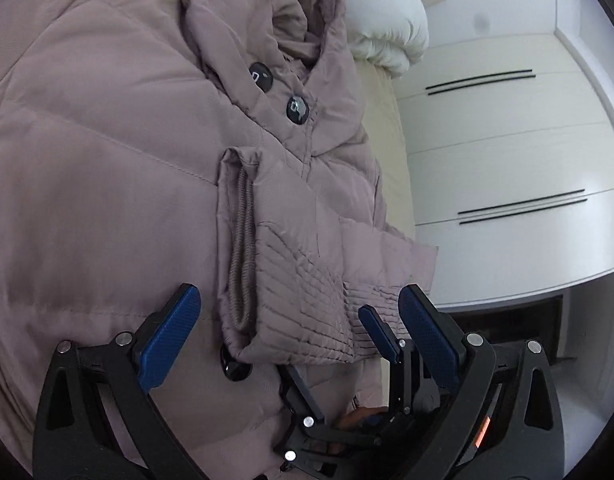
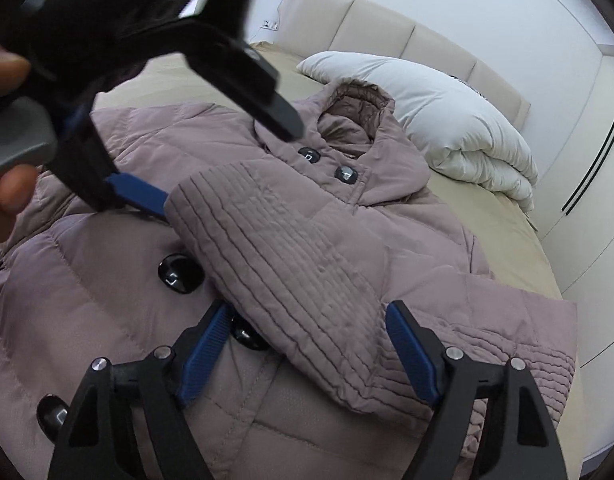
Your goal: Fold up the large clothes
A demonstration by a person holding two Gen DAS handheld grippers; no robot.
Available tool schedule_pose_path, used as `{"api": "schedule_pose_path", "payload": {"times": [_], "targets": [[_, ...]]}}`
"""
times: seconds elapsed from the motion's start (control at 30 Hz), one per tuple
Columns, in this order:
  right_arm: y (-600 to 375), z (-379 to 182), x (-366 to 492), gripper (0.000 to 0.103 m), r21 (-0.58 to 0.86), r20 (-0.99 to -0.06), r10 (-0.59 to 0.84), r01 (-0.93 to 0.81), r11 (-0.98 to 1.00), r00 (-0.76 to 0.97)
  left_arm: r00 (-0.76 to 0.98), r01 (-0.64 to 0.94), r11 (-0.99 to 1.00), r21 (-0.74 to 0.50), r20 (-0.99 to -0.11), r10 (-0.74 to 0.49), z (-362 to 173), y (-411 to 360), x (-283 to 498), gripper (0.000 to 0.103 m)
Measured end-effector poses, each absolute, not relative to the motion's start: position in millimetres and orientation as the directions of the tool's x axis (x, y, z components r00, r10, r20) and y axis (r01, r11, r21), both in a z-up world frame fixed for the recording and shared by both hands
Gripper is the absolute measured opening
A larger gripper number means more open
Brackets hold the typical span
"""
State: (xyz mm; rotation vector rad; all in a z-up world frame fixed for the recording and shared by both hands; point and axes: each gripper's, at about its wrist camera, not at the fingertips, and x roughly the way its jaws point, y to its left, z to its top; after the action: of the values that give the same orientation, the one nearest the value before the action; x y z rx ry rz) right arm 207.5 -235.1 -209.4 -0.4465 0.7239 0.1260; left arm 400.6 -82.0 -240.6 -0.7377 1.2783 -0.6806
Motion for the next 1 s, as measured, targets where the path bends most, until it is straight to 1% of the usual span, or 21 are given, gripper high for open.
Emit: {"api": "schedule_pose_path", "payload": {"times": [0.03, 0.07, 0.1, 0.13, 0.17, 0.27, 0.37, 0.43, 0.5, 0.57, 0.67, 0.77, 0.8, 0.9, 1.0], "targets": [[-238.0, -208.6, 206.3, 0.082, -0.334, -0.669, -0.034, -0.259, 0.906, 0.743, 0.152, 0.05, 0.609, -0.792, -0.597, -0.788, -241.3, -88.7, 404.1, 0.089], [-241.7, -208.1, 205.7, 0.082, -0.311, -0.676, -0.026, -0.253, 0.916, 0.737, 0.144, 0.052, 0.621, -0.782, -0.61, -0.779, -243.1, -93.9, 406.7, 0.067], [-245.8, -208.0, 206.4, 0.082, -0.287, -0.683, -0.016, -0.248, 0.925, 0.73, 0.133, 0.044, 0.634, -0.772, -0.624, -0.77, -248.1, -97.7, 406.4, 0.056], [-249.9, -207.0, 205.5, 0.082, -0.263, -0.689, -0.008, -0.24, 0.934, 0.725, 0.117, 0.03, 0.633, -0.773, -0.627, -0.771, -254.4, -100.2, 408.8, 0.031], [-254.0, -205.3, 203.4, 0.082, -0.244, -0.693, -0.004, -0.229, 0.942, 0.721, 0.107, 0.016, 0.619, -0.785, -0.614, -0.782, -259.4, -101.7, 410.4, 0.026], [-271.3, -195.0, 187.4, 0.082, -0.168, -0.692, 0.023, -0.191, 0.967, 0.722, 0.133, 0.022, 0.612, -0.791, -0.604, -0.786, -259.7, -98.9, 412.6, 0.021], [-306.0, -177.4, 165.2, 0.082, -0.017, -0.678, 0.082, -0.127, 0.992, 0.731, 0.237, 0.014, 0.611, -0.792, -0.591, -0.771, -246.1, -73.8, 413.6, 0.02], [-346.8, -167.1, 151.9, 0.083, 0.156, -0.659, 0.124, -0.026, 0.987, 0.742, 0.32, 0.01, 0.634, -0.774, -0.598, -0.735, -236.3, -46.0, 415.6, 0.02], [-396.4, -165.1, 140.0, 0.083, 0.364, -0.628, 0.163, 0.101, 0.926, 0.761, 0.362, -0.018, 0.631, -0.776, -0.593, -0.719, -233.7, -20.2, 418.0, 0.02], [-440.9, -174.1, 131.0, 0.084, 0.565, -0.588, 0.201, 0.22, 0.795, 0.783, 0.398, -0.041, 0.637, -0.769, -0.598, -0.696, -234.3, 1.6, 419.0, 0.02], [-464.5, -196.4, 132.2, 0.084, 0.753, -0.533, 0.314, 0.272, 0.599, 0.786, 0.438, -0.09, 0.631, -0.77, -0.6, -0.669, -239.5, 32.2, 415.9, 0.02], [-451.9, -215.2, 153.9, 0.084, 0.857, -0.458, 0.453, 0.244, 0.455, 0.764, 0.46, -0.123, 0.617, -0.777, -0.596, -0.658, -246.1, 49.6, 414.3, 0.02], [-446.5, -218.7, 161.5, 0.084, 0.872, -0.44, 0.479, 0.235, 0.428, 0.76, 0.466, -0.129, 0.615, -0.778, -0.595, -0.655, -247.6, 54.4, 416.6, 0.02], [-435.7, -226.8, 189.2, 0.084, 0.908, -0.39, 0.527, 0.222, 0.354, 0.755, 0.486, -0.136, 0.613, -0.778, -0.592, -0.643, -245.7, 76.9, 411.6, 0.02], [-440.1, -237.4, 217.9, 0.084, 0.938, -0.341, 0.535, 0.239, 0.252, 0.773, 0.498, -0.138, 0.623, -0.77, -0.598, -0.628, -243.1, 85.3, 409.5, 0.02]]}}
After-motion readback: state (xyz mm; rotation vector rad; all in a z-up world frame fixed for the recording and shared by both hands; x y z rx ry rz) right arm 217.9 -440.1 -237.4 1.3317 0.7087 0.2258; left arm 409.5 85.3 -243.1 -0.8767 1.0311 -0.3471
